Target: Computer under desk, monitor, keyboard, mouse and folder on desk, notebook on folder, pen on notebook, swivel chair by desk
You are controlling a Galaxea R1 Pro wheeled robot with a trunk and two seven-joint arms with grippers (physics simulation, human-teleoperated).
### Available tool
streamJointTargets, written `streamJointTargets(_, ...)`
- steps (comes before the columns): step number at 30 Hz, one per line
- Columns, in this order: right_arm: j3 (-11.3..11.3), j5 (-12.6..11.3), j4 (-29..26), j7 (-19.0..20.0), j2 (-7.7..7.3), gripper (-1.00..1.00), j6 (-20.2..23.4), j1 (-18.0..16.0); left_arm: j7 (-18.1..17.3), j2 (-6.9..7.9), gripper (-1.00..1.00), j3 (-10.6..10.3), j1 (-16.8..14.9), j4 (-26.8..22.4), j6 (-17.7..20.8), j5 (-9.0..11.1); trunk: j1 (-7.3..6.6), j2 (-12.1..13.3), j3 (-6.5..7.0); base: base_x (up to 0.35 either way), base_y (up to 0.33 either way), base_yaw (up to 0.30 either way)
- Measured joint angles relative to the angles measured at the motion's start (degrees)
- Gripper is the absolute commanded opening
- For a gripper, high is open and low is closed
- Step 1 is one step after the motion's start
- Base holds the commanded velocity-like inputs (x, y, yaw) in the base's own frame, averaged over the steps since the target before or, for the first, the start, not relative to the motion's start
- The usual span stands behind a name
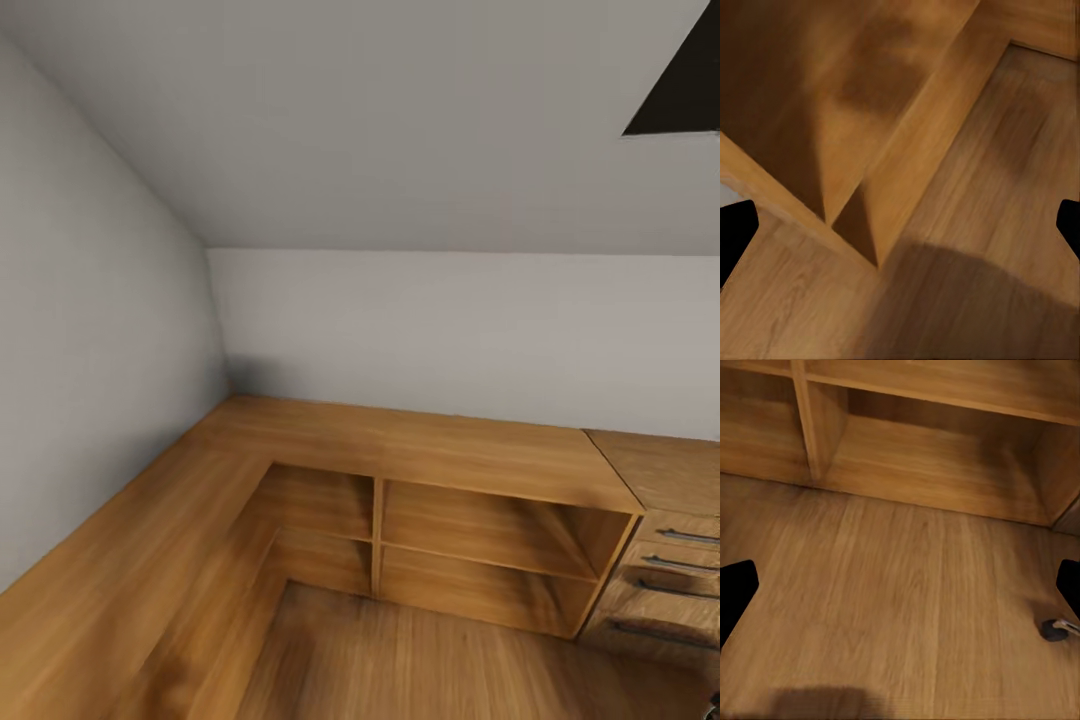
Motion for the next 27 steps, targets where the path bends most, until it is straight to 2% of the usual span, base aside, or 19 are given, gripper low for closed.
streamJointTargets(7, 0.0, 0.0, 0.0, 0.2, 0.05, 1.00, 0.0, 0.0, 0.0, 0.00, 1.00, 0.0, 0.0, 0.0, 0.0, 0.0, 0.02, 0.0, 0.00, 0.188, 0.162, -0.267)
streamJointTargets(27, 0.0, 0.0, 0.0, 0.2, 0.07, 1.00, 0.0, 0.0, 0.0, 0.00, 1.00, 0.0, 0.0, 0.0, 0.0, 0.0, 0.03, 0.0, 0.00, 0.010, 0.026, -0.267)
